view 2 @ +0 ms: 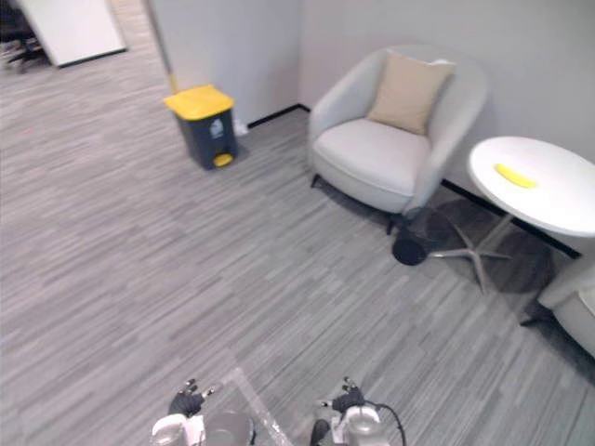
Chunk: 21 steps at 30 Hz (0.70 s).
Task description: Organize the slippers on the shoe rack
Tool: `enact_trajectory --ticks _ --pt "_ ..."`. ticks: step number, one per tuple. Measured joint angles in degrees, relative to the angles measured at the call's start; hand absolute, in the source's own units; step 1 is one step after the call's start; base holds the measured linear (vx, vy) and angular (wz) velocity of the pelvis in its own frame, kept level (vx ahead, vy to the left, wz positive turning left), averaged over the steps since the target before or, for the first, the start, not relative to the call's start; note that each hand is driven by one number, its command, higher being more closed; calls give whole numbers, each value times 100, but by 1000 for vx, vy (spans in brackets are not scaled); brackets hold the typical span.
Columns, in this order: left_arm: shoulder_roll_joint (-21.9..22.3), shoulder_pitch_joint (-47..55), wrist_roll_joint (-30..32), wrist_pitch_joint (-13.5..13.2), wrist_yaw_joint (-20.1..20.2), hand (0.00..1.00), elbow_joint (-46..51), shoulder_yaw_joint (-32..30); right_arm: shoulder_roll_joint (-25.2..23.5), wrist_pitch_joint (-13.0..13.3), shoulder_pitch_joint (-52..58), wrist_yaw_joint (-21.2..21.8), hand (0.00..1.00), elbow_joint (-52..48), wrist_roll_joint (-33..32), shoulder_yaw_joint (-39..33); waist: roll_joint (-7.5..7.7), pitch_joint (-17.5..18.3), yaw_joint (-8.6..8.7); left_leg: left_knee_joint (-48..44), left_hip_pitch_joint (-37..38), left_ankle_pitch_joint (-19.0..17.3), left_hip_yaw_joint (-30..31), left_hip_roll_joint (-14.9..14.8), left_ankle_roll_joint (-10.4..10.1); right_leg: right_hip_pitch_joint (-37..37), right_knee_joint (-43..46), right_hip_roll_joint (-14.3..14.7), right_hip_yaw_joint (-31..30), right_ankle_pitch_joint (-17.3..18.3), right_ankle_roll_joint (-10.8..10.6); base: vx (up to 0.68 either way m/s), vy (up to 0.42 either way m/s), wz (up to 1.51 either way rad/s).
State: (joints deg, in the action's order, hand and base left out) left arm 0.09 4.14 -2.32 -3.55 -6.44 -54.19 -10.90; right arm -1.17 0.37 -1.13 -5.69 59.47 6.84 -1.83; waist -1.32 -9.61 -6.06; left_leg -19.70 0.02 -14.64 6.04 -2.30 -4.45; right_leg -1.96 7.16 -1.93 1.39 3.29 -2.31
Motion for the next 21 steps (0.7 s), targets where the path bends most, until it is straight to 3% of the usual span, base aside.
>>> enact_trajectory --ticks 4,7,9,11,13,17,19,20,21 --pt "-54 -39 19 5 1 0 -168 4 -106 6 68 9 0 -15 -2 -24 130 140 50 357 405 37 -463 173 62 97 113 -163 -246 76 -162 175 177 -70" --pt "23 -99 59 12 9 0 -274 18 -82 8 33 28 0 -32 -1 -27 -12 75 47 559 832 40 -954 157 67 315 764 -218 -2 144 -179 93 116 -94" --pt "20 -94 105 12 14 0 -297 87 -85 12 -8 78 0 -11 2 -25 -16 40 85 595 1136 37 -1356 210 97 429 1402 -540 1441 381 145 4 55 -85" --pt "20 -96 102 11 15 0 -344 89 -76 16 -19 98 0 8 10 -23 -19 45 100 679 1261 -26 -1488 215 217 404 1519 -633 2128 475 271 -14 4 -52" --pt "-20 -120 94 14 29 0 -381 128 -40 30 -90 111 0 108 134 -19 -3 23 105 767 1377 -89 -1508 214 326 385 1402 -591 2532 487 338 20 -23 -59" --pt "-66 -110 80 9 59 0 -368 332 143 42 -201 110 0 338 217 0 -30 12 119 541 1239 -93 -1487 87 317 166 684 -298 2466 227 434 -51 -48 -16" --pt "-69 -106 4 4 71 0 -196 340 294 43 -290 106 0 504 211 11 -90 -135 65 -770 683 -130 -1483 -83 254 -71 127 -81 2189 69 452 -78 -40 -34" --pt "-69 -104 -4 1 75 0 -175 338 316 44 -293 104 0 501 207 13 -113 -152 59 -978 600 -129 -1484 -111 254 -103 77 -48 2150 61 445 -102 -53 -58" --pt "-28 -77 -6 -5 91 0 -96 336 453 43 -315 88 0 503 206 32 -250 -226 31 -1833 232 -128 -1455 -272 252 -159 -78 122 1890 -44 447 -80 -6 -80"
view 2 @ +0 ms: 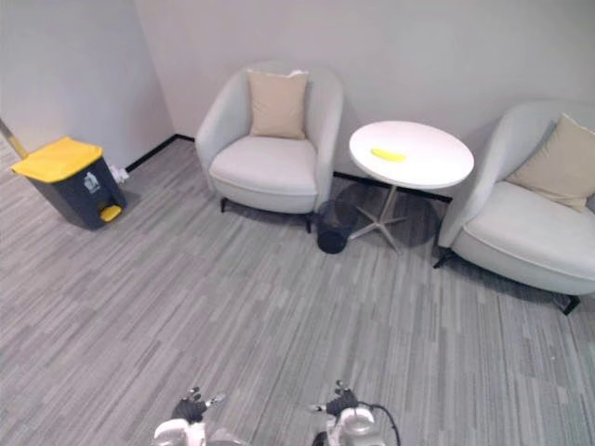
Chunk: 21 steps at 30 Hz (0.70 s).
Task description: Organize the slippers on the shoe rack
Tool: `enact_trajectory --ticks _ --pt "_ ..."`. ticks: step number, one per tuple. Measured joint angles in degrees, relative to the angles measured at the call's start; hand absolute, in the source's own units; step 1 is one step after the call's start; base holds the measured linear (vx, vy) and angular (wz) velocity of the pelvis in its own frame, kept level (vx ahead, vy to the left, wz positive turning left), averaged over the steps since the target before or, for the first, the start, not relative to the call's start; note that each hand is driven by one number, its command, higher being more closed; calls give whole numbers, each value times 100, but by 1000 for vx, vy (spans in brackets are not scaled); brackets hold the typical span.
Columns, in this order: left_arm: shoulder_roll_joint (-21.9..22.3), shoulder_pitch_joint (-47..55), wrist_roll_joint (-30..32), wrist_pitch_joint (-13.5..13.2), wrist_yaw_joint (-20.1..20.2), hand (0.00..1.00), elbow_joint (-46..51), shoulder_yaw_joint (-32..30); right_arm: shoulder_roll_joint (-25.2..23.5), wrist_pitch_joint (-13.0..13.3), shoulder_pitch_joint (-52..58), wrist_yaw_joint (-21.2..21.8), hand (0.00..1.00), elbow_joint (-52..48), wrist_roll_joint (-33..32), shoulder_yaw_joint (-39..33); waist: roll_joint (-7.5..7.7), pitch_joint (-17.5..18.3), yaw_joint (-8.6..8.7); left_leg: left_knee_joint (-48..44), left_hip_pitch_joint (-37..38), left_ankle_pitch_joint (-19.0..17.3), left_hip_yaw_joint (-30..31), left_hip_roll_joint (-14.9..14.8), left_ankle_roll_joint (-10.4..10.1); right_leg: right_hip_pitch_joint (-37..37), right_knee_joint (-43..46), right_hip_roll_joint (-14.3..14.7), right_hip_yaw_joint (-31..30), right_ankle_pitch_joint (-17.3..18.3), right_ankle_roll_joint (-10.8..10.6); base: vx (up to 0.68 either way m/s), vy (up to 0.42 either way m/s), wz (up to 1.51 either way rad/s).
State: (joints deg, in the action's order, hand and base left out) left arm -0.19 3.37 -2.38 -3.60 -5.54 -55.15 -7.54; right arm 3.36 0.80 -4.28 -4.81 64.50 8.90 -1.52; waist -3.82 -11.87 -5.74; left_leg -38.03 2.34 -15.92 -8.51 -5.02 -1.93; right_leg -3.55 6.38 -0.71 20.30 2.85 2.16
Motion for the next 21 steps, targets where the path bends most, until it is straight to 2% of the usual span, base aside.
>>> enact_trajectory --ticks 1,2,3,4,5,6,7,8,9,11,13,15,21 --pt "37 11 -15 1 11 0 4 -24 65 -8 -47 -19 0 2 -3 9 -140 -40 -38 -336 -154 -150 183 -31 107 -43 -115 125 -216 -75 -15 -80 -6 -87" --pt "45 16 -12 0 13 0 4 -42 92 -11 -56 -27 0 3 -2 8 -174 -42 -41 -311 -144 -216 269 -14 150 -46 -156 164 -287 -79 -22 -78 41 -96" --pt "35 26 -17 3 11 0 21 -59 135 -12 -41 -36 0 9 -12 9 -166 -47 -50 -24 -142 -410 621 111 190 -36 -351 229 -521 -121 -87 -76 32 -97" --pt "9 61 -26 0 16 0 105 -80 136 -14 -26 -45 0 6 -17 10 -116 -54 -60 606 -90 -514 951 262 144 -10 -604 288 -737 -178 -175 -91 45 -100" --pt "4 81 -28 1 16 0 121 -90 134 -13 -22 -44 0 3 -17 10 -106 -47 -59 899 -48 -524 1094 295 154 10 -694 321 -820 -197 -204 -67 43 -114" --pt "59 93 -126 4 35 0 147 -157 177 -20 -20 -47 0 -4 -16 -12 -266 -6 -103 1654 30 -324 1300 235 145 5 -920 495 -962 -298 -179 -48 47 -92" --pt "67 88 -142 6 26 0 128 -210 185 -25 -22 -42 0 -20 -17 -11 -282 -12 -130 1737 47 -311 1222 208 161 76 -814 500 -932 -314 -125 -4 87 -97" --pt "26 83 -184 10 24 0 43 -278 173 -23 9 -42 0 -51 -36 -57 -192 -7 -79 1976 204 -255 1098 215 135 -11 -571 411 -950 -287 -85 80 101 -43" --pt "-43 84 -188 8 28 0 23 -277 137 -32 149 -55 0 -54 -46 -70 -50 39 -62 2051 322 -222 1041 322 124 -412 -792 286 -1037 -321 -86 122 108 -31" --pt "-20 101 -176 13 19 0 -11 -316 127 -36 268 -80 0 -91 -47 -82 -73 161 -103 2201 469 -125 898 289 54 -596 -1111 310 -1101 -561 -86 122 95 -32" --pt "0 164 -162 11 22 0 -73 -330 108 -32 378 -82 0 -180 -48 -248 -31 304 -54 2565 607 55 836 309 80 -538 -1139 300 -1188 -567 -87 158 69 -25" --pt "52 163 -158 11 26 0 -91 -334 100 -32 430 -82 0 -240 -52 -293 -52 323 -26 2695 689 101 838 300 62 -537 -1143 323 -1212 -551 -102 191 30 -7" --pt "161 106 -110 5 27 0 -169 -441 92 -40 473 -83 0 -229 -54 -513 -84 386 -22 2581 770 169 1052 396 109 -629 -1143 321 -1311 -543 -109 97 20 -12"
